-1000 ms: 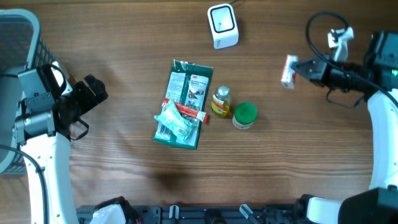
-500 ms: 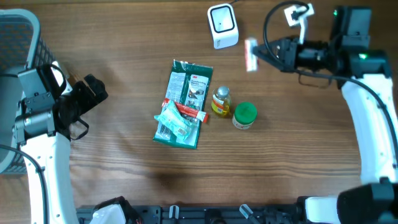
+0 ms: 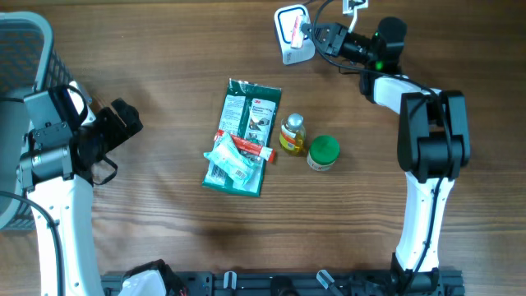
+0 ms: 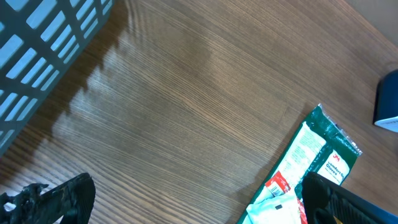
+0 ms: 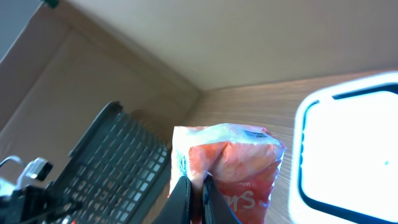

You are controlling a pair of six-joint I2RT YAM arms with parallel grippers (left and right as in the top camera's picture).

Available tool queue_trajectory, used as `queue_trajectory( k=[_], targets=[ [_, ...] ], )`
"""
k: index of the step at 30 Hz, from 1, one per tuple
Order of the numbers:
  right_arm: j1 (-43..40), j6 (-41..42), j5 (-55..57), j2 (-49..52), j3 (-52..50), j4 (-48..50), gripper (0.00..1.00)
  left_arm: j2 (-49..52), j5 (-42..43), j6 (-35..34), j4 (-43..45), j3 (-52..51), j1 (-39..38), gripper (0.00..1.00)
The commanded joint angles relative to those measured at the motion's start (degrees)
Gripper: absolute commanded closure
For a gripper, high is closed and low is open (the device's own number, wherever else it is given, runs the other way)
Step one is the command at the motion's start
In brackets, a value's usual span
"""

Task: Scan the item barcode
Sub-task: 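Hold the red-white box in front of the scanner window, then set the red-white box down on the right side and release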

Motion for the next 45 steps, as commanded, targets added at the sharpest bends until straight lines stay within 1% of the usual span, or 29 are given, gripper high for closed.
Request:
queue_trajectory(
  k=[1, 3, 4, 7, 9, 10, 12, 15, 17, 18, 19, 20, 21, 22, 23, 24, 25, 26, 28, 30, 32, 33, 34, 36, 38, 40, 42, 44, 45],
  targets=[
    [0.59, -0.15, 6.82, 1.84, 4.07, 0.48, 0.96, 0.02, 0.66, 1.18, 0.13, 0.04, -0.15, 0.0],
    [0.79, -0.35, 9.81, 1.88, 4.09, -0.33, 0.96, 0.02, 0.66, 1.18, 0.11, 0.04, -0.15, 0.0],
    [1.27, -2.12, 11.69, 1.88, 4.09, -2.84, 0.96, 0.02, 0.66, 1.18, 0.11, 0.04, -0.15, 0.0],
    [1.64, -3.74, 11.52, 1.86, 4.11, -5.92, 0.96, 0.02, 0.66, 1.18, 0.11, 0.04, -0.15, 0.0],
    [0.07, -0.94, 3.23, -0.02, 4.26, -1.9, 0.95, 0.02, 0.66, 1.18, 0.11, 0.04, -0.15, 0.0],
    [-1.49, 0.13, -0.52, -2.75, 4.26, -2.29, 0.95, 0.02, 0.66, 1.18, 0.11, 0.04, -0.15, 0.0],
    [-5.11, 2.64, -7.48, -9.68, 4.26, -6.6, 0.95, 0.02, 0.66, 1.18, 0.11, 0.04, -0.15, 0.0],
    [-11.45, 2.62, -14.78, -19.15, 4.24, -20.37, 0.95, 0.02, 0.66, 1.18, 0.11, 0.04, -0.15, 0.0],
    [-15.87, -0.79, -16.87, -23.39, 4.24, -33.0, 0.95, 0.02, 0.66, 1.18, 0.11, 0.04, -0.15, 0.0],
    [-17.9, -5.42, -17.03, -25.07, 4.24, -41.72, 0.95, 0.02, 0.66, 1.18, 0.11, 0.04, -0.15, 0.0],
    [-20.17, -13.66, -15.89, -26.86, 4.24, -54.12, 0.96, 0.02, 0.66, 1.18, 0.11, 0.04, -0.15, 0.0],
    [-21.46, -19.89, -12.87, -27.96, 4.24, -64.37, 0.95, 0.02, 0.66, 1.18, 0.11, 0.04, -0.15, 0.0],
    [-22.86, -30.21, -3.93, -29.46, 4.24, -79.08, 0.95, 0.02, 0.66, 1.18, 0.11, 0.04, -0.15, 0.0],
    [-23.43, -36.59, 6.62, -30.58, 4.24, -89.79, 0.96, 0.02, 0.66, 1.18, 0.11, 0.04, -0.15, 0.0],
    [-23.43, -40.06, 16.57, -31.34, 4.24, -97.61, 0.96, 0.02, 0.66, 1.18, 0.11, 0.04, -0.15, 0.0],
    [-23.41, -41.64, 25.4, -31.54, 4.24, -104.59, 0.96, 0.02, 0.66, 1.18, 0.11, 0.04, -0.15, 0.0],
    [-23.41, -42.1, 30.58, -31.52, 3.93, -109.07, 0.96, 0.02, 0.66, 1.18, 0.11, 0.04, -0.15, 0.0],
    [-23.43, -42.03, 33.77, -31.52, 3.34, -111.69, 0.95, 0.02, 0.66, 1.18, 0.11, 0.04, -0.15, 0.0],
    [-23.41, -41.9, 44.59, -31.47, 1.75, -117.15, 0.96, 0.02, 0.66, 1.18, 0.11, 0.04, -0.15, 0.0],
    [-23.43, -40.5, 52.28, -31.47, -0.42, -118.53, 0.96, 0.02, 0.66, 1.18, 0.11, 0.04, -0.15, 0.0],
    [-23.43, -37.0, 58.29, -31.45, -4.92, -116.56, 0.96, 0.02, 0.66, 1.18, 0.11, 0.04, -0.15, 0.0],
    [-23.41, -37.03, 58.31, -31.41, -6.82, -114.9, 0.92, 0.02, 0.66, 1.18, 0.11, 0.04, -0.15, 0.0],
    [-23.43, -37.0, 58.34, -31.36, -8.5, -113.42, 0.81, 0.02, 0.66, 1.18, 0.11, 0.04, -0.15, 0.0],
    [-23.41, -36.92, 58.9, -31.36, -12.59, -109.48, 0.37, 0.02, 0.66, 1.18, 0.11, 0.04, -0.15, 0.0],
    [-23.43, -35.91, 59.36, -31.36, -14.99, -106.99, 0.31, 0.02, 0.66, 1.18, 0.11, 0.04, -0.15, 0.0],
    [-23.43, -35.91, 59.34, -31.87, -13.62, -107.97, 0.27, 0.02, 0.66, 1.18, 0.11, 0.04, -0.15, 0.0],
    [-23.41, -35.89, 59.28, -33.77, -7.06, -113.87, 0.24, 0.02, 0.66, 1.18, 0.11, 0.04, -0.15, 0.0],
    [-23.41, -37.0, 56.48, -36.41, -0.31, -120.26, 0.23, 0.02, 0.66, 1.18, 0.11, 0.04, -0.15, 0.0],
    [-23.41, -41.03, 51.8, -38.14, 2.69, -123.12, 0.22, 0.02, 0.66, 1.18, 0.11, 0.04, -0.15, 0.0]
  ],
)
